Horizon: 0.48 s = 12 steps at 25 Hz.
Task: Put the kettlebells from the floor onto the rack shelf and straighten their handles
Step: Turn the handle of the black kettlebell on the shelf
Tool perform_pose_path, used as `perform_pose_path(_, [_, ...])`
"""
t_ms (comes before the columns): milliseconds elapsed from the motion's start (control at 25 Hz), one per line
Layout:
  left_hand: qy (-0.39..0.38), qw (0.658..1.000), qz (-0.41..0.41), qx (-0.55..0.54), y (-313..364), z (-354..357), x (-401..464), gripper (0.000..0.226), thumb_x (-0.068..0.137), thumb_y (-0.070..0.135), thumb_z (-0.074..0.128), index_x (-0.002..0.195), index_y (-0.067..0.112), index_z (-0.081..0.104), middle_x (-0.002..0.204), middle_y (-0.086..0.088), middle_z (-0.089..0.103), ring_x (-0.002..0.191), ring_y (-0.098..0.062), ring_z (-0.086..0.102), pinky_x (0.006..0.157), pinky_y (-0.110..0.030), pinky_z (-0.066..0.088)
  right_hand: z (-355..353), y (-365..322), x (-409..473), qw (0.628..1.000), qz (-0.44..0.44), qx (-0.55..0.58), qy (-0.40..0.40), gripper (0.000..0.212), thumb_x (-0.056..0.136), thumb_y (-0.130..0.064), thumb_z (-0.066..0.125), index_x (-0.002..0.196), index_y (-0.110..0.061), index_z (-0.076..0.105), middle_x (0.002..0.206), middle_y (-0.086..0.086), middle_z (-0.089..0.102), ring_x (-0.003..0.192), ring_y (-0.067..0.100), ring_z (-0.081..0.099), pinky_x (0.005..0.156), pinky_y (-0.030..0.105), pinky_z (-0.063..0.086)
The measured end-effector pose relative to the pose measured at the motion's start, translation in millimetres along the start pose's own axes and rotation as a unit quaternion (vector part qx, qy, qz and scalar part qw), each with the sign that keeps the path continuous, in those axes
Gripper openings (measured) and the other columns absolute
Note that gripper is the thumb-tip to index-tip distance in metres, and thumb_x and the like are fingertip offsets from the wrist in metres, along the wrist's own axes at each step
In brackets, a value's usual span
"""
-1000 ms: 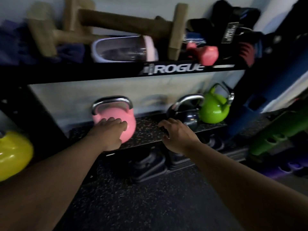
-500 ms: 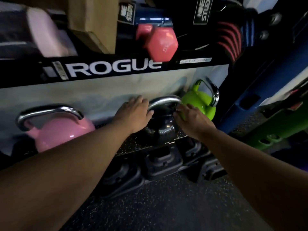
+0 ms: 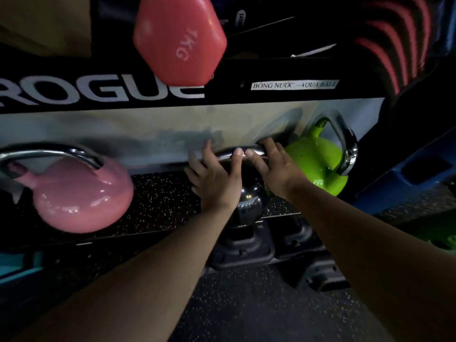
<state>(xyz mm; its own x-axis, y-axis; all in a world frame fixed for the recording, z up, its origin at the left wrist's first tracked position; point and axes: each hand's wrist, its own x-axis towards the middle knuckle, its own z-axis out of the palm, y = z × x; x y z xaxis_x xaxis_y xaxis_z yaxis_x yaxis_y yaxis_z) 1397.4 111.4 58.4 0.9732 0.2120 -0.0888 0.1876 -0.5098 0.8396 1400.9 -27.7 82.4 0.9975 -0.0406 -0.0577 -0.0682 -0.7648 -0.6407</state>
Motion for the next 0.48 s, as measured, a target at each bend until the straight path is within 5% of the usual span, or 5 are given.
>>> perform_pose_path(80, [0.009, 0.995, -0.070, -0.077, 11.3, 6.9, -0.8, 0.077, 0.082, 0.071, 0.046, 0.147, 0.041, 0.018, 0.163, -0.003, -0.001, 0.147, -0.037, 0.002, 0.112, -0.060, 0.026, -1.2, 0.7, 0.4, 1.000, 0.003, 0.022, 0.009, 0.048, 0.094, -0.055, 0.046, 0.129, -0.022, 0.046, 0.124, 0.016, 0.053, 0.120, 0.038, 0.050, 0.098, 0.040, 0.040])
perform_pose_path(240, [-0.057, 0.995, -0.014, -0.081, 15.9, -9.5, 37.2, 0.078, 0.087, 0.067, 0.048, 0.152, 0.040, 0.014, 0.163, -0.010, 0.001, 0.146, -0.038, 0.019, 0.115, -0.054, 0.025, 5.1, 3.7, -7.6, 0.998, 0.017, 0.055, 0.029, 0.037, 0.098, -0.049, 0.044, 0.123, -0.022, 0.051, 0.124, 0.015, 0.057, 0.113, 0.035, 0.054, 0.095, 0.039, 0.042])
perform_pose_path(320, [-0.058, 0.993, -0.034, -0.099, 12.1, -3.2, 33.4, 0.082, 0.090, 0.066, 0.044, 0.155, 0.037, 0.004, 0.164, -0.012, 0.001, 0.144, -0.037, 0.026, 0.110, -0.043, 0.026, 0.5, 9.0, -8.5, 0.987, 0.062, 0.144, 0.019, 0.034, 0.099, -0.050, 0.042, 0.116, -0.025, 0.058, 0.119, 0.009, 0.063, 0.104, 0.024, 0.056, 0.086, 0.029, 0.040])
perform_pose_path(480, [-0.056, 0.988, -0.047, -0.137, 16.2, 0.3, 30.4, 0.071, 0.098, 0.059, 0.030, 0.155, 0.033, -0.003, 0.165, -0.008, 0.005, 0.145, -0.032, 0.026, 0.107, -0.039, 0.026, 10.0, -3.3, -12.6, 0.935, 0.140, 0.325, 0.020, 0.042, 0.102, -0.046, 0.034, 0.117, -0.021, 0.065, 0.097, 0.011, 0.068, 0.086, 0.021, 0.060, 0.077, 0.031, 0.045])
